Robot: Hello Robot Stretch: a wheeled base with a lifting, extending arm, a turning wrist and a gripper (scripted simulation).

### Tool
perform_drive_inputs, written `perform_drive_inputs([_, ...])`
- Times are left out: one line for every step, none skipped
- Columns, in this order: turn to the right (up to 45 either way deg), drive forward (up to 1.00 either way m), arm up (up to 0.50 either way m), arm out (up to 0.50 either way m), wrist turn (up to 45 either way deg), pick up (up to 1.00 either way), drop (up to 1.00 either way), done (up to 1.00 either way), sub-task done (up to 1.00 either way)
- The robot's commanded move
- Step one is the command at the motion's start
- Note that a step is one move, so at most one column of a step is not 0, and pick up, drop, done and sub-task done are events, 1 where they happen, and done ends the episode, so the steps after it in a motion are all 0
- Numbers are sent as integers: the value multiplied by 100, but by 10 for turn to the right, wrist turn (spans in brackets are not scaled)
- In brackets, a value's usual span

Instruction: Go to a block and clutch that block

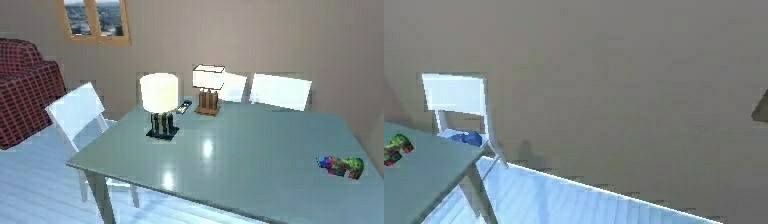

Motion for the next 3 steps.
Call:
perform_drive_inputs([450,0,0,0,0,0,0,0,0])
perform_drive_inputs([330,0,0,0,0,0,0,0,0])
perform_drive_inputs([0,75,0,0,0,0,0,0,0])
